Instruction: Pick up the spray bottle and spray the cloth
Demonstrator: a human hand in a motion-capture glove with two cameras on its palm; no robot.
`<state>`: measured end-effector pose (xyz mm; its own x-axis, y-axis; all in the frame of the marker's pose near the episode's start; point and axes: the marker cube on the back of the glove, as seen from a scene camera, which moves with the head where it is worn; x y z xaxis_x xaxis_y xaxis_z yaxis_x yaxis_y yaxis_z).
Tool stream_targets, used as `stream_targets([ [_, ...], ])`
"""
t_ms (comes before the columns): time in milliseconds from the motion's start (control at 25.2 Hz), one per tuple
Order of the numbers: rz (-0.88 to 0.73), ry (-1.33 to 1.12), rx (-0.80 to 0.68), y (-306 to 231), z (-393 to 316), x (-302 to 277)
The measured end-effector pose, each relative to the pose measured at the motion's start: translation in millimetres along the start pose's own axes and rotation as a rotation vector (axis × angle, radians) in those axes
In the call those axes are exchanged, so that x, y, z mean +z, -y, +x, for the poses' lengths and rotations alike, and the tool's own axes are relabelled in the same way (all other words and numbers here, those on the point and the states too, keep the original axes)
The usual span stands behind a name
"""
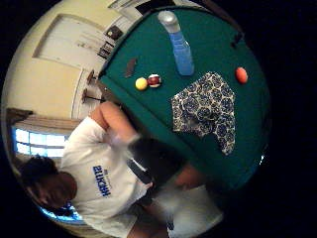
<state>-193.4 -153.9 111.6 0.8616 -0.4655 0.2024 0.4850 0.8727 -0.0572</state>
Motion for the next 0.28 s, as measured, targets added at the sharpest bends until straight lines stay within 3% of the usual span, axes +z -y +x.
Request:
stream_targets([
  [278,0.008,-0.028,0.008,-4.2,-3.7,-24.7],
])
